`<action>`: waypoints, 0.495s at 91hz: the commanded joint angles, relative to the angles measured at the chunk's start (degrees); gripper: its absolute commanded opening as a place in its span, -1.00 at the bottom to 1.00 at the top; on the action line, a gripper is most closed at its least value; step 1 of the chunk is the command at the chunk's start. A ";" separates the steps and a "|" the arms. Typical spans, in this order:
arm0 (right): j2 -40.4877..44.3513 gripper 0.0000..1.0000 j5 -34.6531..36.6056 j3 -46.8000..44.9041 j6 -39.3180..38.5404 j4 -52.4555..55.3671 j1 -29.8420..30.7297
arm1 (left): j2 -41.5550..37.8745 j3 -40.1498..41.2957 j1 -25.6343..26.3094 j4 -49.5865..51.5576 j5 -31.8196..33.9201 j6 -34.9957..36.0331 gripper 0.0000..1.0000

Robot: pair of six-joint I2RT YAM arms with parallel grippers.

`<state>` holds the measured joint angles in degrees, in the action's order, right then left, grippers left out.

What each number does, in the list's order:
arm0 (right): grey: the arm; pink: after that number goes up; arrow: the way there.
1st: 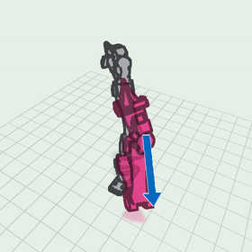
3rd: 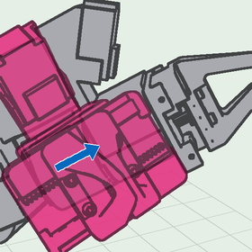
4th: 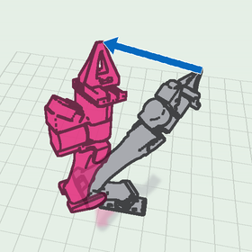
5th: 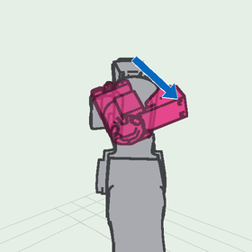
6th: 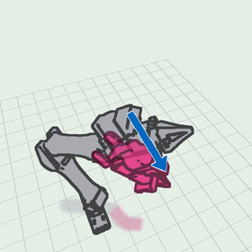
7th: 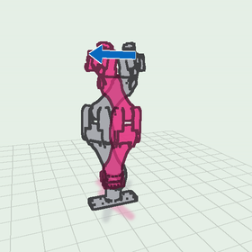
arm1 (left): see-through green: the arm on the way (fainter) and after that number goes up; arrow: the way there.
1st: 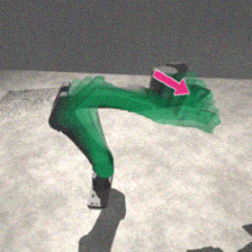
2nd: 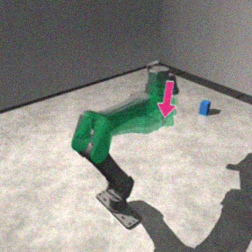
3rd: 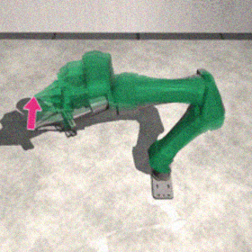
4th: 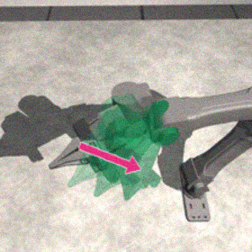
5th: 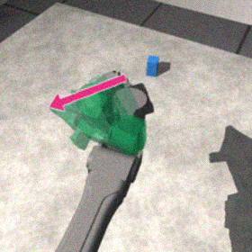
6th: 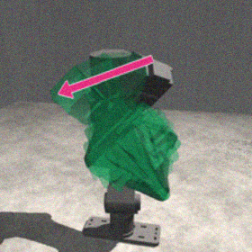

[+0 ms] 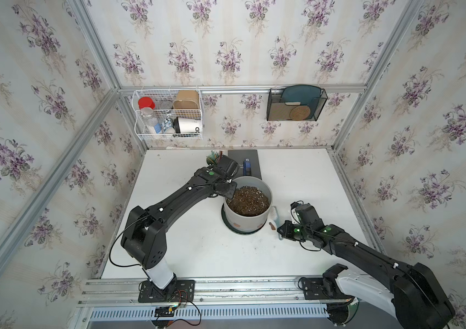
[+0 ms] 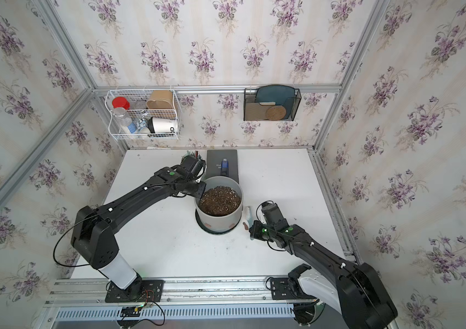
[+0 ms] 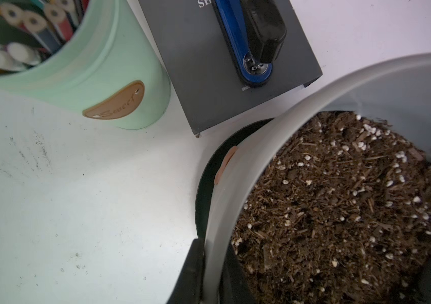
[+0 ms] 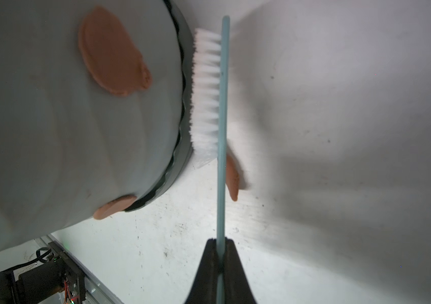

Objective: Scrub the dried mud off the ceramic pot
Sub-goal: Brush off the soil from the pot.

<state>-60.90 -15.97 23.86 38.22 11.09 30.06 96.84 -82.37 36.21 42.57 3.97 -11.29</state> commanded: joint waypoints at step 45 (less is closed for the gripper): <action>5.30 -1.00 -0.21 1.47 2.92 -2.75 3.68 | 0.02 0.59 0.12 2.04 -3.10 -1.15 -1.00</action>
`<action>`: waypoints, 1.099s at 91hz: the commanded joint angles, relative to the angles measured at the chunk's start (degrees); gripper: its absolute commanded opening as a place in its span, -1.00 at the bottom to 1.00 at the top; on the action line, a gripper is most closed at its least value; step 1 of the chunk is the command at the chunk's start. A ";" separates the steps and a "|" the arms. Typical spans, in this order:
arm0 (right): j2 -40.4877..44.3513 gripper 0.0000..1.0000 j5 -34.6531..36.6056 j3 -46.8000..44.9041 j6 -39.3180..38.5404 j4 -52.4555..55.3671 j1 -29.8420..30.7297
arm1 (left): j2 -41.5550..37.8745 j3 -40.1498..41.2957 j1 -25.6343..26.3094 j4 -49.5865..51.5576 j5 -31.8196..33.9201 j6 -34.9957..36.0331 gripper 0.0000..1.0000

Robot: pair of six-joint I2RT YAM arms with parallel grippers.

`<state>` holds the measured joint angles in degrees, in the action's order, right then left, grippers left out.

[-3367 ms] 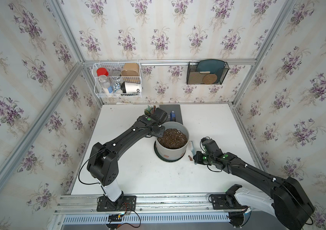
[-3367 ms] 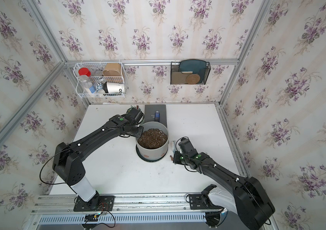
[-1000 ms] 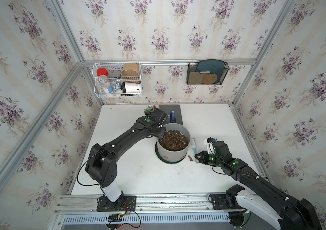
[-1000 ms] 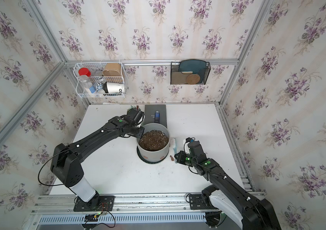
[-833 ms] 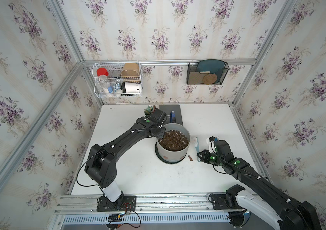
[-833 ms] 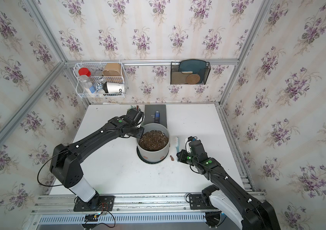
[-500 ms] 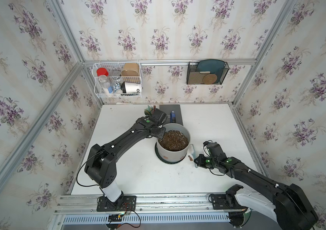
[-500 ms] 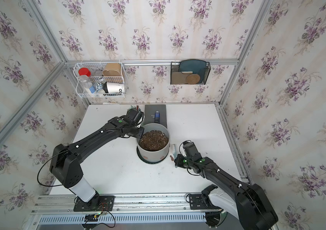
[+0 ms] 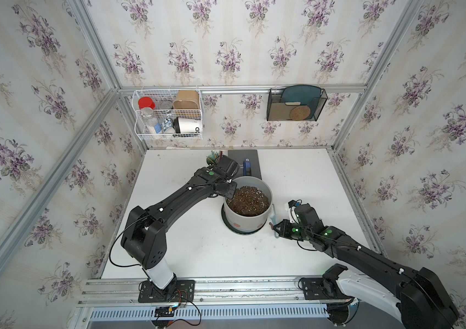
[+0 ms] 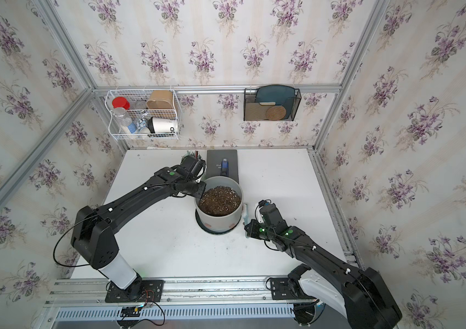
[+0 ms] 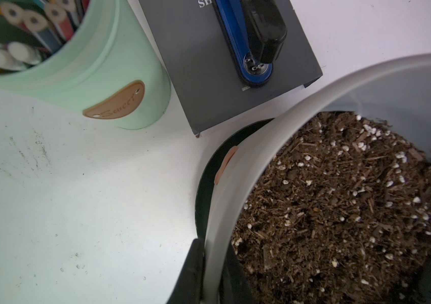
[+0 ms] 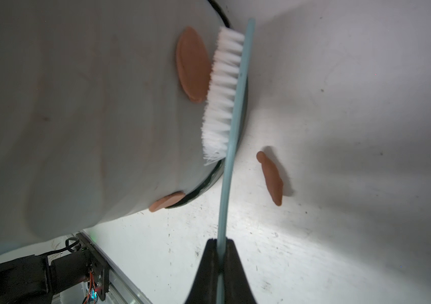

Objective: Scrub the dried mud off the ceramic pot
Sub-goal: Brush off the soil from the pot.

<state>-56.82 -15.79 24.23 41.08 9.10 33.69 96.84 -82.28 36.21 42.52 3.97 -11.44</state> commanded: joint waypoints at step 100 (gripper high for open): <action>-10.03 -1.00 11.35 5.28 -6.55 15.51 -11.54 | -1.47 2.78 0.09 2.00 -1.95 -1.39 -1.00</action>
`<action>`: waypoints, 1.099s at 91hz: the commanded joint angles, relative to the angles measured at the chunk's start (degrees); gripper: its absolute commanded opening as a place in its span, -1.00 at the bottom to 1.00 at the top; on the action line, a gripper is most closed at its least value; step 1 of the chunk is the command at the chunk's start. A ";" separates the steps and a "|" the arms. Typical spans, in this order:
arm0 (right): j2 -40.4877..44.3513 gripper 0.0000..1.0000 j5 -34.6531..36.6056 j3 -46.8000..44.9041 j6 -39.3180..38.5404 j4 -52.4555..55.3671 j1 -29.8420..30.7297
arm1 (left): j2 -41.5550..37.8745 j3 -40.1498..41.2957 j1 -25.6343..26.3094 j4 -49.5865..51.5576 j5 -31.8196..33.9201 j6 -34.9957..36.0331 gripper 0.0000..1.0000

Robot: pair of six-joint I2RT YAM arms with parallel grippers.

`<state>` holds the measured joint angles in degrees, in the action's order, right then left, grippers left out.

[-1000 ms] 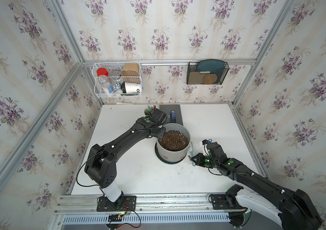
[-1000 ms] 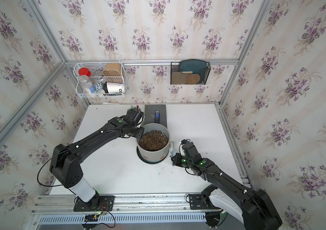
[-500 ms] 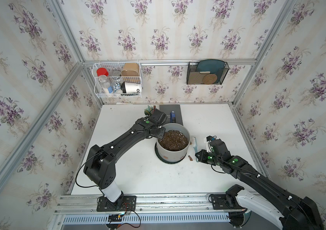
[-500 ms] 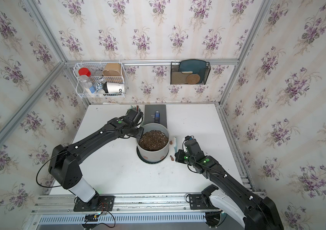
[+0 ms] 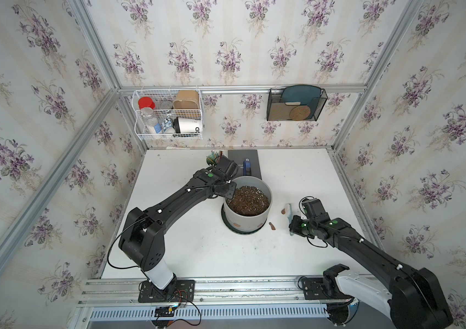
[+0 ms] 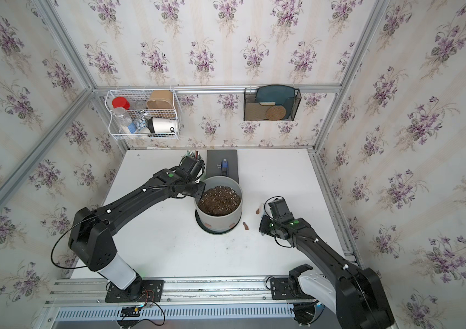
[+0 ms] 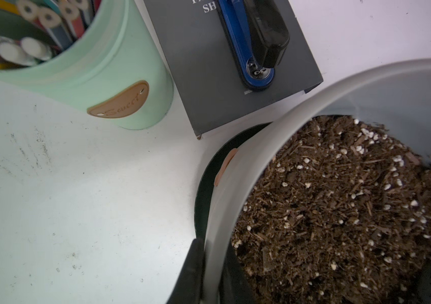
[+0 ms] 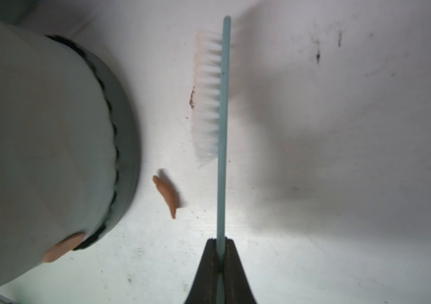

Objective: Scrub the dried mud off the ceramic pot
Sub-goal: Brush off the soil from the pot, then rotate the pot on the tray.

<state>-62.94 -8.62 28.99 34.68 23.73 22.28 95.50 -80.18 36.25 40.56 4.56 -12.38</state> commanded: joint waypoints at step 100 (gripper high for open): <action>7.87 -1.00 18.36 10.40 4.35 5.44 22.49 | 8.43 -11.73 -0.13 3.90 -2.91 2.63 -0.18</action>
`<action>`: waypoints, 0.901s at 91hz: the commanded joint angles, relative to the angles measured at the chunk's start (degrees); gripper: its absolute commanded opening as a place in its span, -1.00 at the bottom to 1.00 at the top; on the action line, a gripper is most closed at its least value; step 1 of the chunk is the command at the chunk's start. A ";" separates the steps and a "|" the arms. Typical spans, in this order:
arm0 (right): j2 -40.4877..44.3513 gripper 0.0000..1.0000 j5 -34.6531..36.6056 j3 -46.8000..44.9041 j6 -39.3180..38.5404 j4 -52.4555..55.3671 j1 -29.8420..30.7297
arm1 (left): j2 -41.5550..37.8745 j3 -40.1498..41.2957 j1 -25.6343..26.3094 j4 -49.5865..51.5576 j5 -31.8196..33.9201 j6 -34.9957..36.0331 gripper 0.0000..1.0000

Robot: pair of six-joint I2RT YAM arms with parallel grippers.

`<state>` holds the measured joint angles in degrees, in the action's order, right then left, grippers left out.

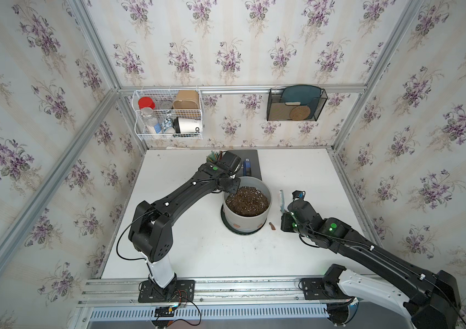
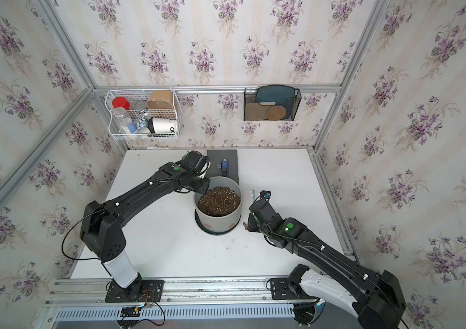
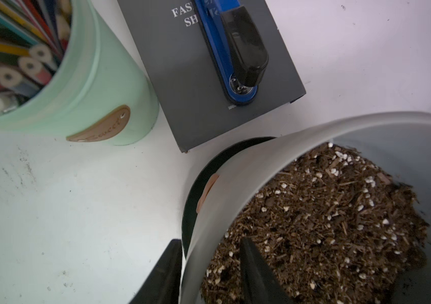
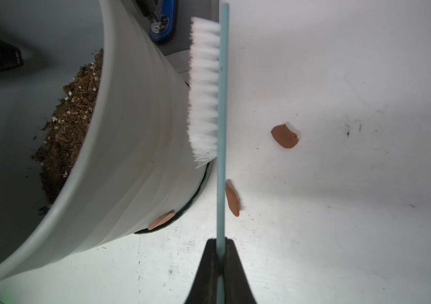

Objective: Scrub the dried mud off the ceramic pot
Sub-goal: Rotate the pot on the tray.

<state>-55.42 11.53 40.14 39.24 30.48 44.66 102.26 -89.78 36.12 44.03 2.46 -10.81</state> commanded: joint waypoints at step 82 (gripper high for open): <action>2.09 -1.00 -7.00 -7.41 1.85 -3.50 -0.20 | -6.83 5.73 -0.70 4.64 0.75 -6.79 -0.68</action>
<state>-53.08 6.00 33.12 40.95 28.88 44.56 96.25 -84.77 35.59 50.87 6.33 -15.18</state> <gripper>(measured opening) 0.086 0.126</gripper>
